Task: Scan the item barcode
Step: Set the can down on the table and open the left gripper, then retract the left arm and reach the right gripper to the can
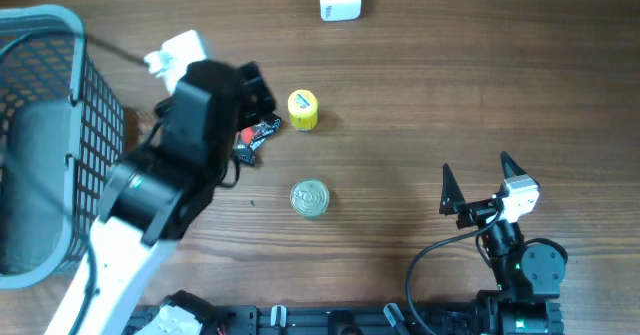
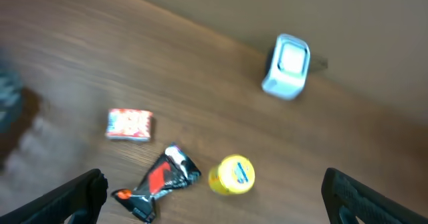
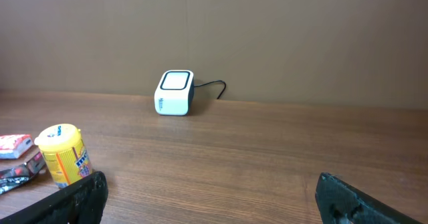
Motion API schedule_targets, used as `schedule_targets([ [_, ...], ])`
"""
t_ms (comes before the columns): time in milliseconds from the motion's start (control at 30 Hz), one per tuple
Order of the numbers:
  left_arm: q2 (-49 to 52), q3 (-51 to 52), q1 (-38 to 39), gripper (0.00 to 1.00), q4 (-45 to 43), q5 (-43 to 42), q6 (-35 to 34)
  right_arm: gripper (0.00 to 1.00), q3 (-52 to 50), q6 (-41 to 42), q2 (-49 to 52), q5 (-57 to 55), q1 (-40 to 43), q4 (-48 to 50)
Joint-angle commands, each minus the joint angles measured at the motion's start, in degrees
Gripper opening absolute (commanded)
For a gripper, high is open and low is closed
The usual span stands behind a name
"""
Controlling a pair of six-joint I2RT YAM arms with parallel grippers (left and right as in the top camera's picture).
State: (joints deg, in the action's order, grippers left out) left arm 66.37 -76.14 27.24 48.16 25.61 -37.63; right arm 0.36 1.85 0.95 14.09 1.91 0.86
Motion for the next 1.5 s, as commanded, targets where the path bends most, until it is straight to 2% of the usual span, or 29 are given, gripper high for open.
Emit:
schedule_targets([
  [0,-2.7,-0.4,-0.2,1.00,5.4,8.7,-5.5,1.00,0.0,3.6,-0.2,1.4,-0.2,1.5],
  [33,-3.4,-0.4,-0.2,1.00,7.5,9.9,-5.5,1.00,0.0,6.3,-0.2,3.3,-0.2,2.8],
  [67,-4.0,-0.4,-0.2,1.00,9.7,10.8,-5.5,1.00,0.0,8.3,-0.2,9.9,-0.2,7.1],
  [133,-5.5,-0.4,-0.2,1.00,13.3,12.5,-5.5,1.00,0.2,8.3,0.0,20.7,-0.2,15.5],
  [167,-5.9,-0.4,-0.2,1.00,14.1,13.2,-5.5,1.00,0.9,9.2,0.2,21.1,-0.2,17.0],
  [267,-8.3,-0.4,-0.2,1.00,14.3,16.1,-5.5,1.00,4.5,8.2,4.4,13.2,-0.2,12.2],
  [367,-10.6,-0.4,-0.2,1.00,14.2,19.4,-5.5,1.00,7.8,6.2,15.3,13.6,-0.2,10.2],
  [467,-12.9,-0.4,-0.6,1.00,15.4,20.5,-6.7,1.00,17.5,5.9,35.7,20.2,-0.2,6.2],
  [533,-13.9,-0.3,-2.0,1.00,17.7,20.5,-9.1,1.00,27.6,4.5,48.4,23.7,-0.2,0.6],
  [600,-14.0,-0.3,-3.5,1.00,19.5,20.3,-9.8,1.00,41.0,1.0,60.6,25.6,-0.7,-10.8],
  [733,-13.3,-0.3,-4.9,1.00,21.0,17.9,-9.8,1.00,75.0,-9.0,84.7,23.2,-3.0,-46.6],
  [800,-13.3,-0.3,-4.9,1.00,21.4,17.7,-9.8,1.00,86.3,-9.1,93.4,23.3,-3.2,-55.0],
  [867,-13.4,-0.3,-4.9,1.00,21.5,17.7,-9.8,1.00,92.0,-8.3,99.3,23.4,-3.2,-58.7],
  [933,-13.3,-0.3,-4.9,1.00,21.6,17.7,-9.8,1.00,92.5,-10.0,102.6,27.7,-3.3,-58.9],
  [967,-13.3,-0.3,-4.9,1.00,21.8,17.7,-9.8,1.00,92.5,-13.7,103.6,31.5,-3.4,-59.6],
  [1033,-13.3,-0.3,-4.9,1.00,22.2,17.7,-9.8,1.00,92.5,-17.6,104.6,32.0,-4.6,-62.4],
  [1133,-13.3,-0.2,-4.9,1.00,22.4,17.7,-9.8,1.00,92.5,-14.4,104.2,16.0,-10.1,-63.9],
  [1200,-13.3,-0.2,-4.9,1.00,22.4,17.7,-9.8,1.00,92.5,-13.0,104.1,9.8,-14.6,-63.7],
  [1367,-13.4,-0.2,-4.9,1.00,22.9,17.8,-9.8,1.00,92.5,-13.5,104.6,-4.0,-30.6,-62.2],
  [1467,-13.5,-0.2,-4.9,1.00,24.0,18.7,-9.8,1.00,91.9,-13.2,104.6,-6.6,-35.7,-59.9],
])
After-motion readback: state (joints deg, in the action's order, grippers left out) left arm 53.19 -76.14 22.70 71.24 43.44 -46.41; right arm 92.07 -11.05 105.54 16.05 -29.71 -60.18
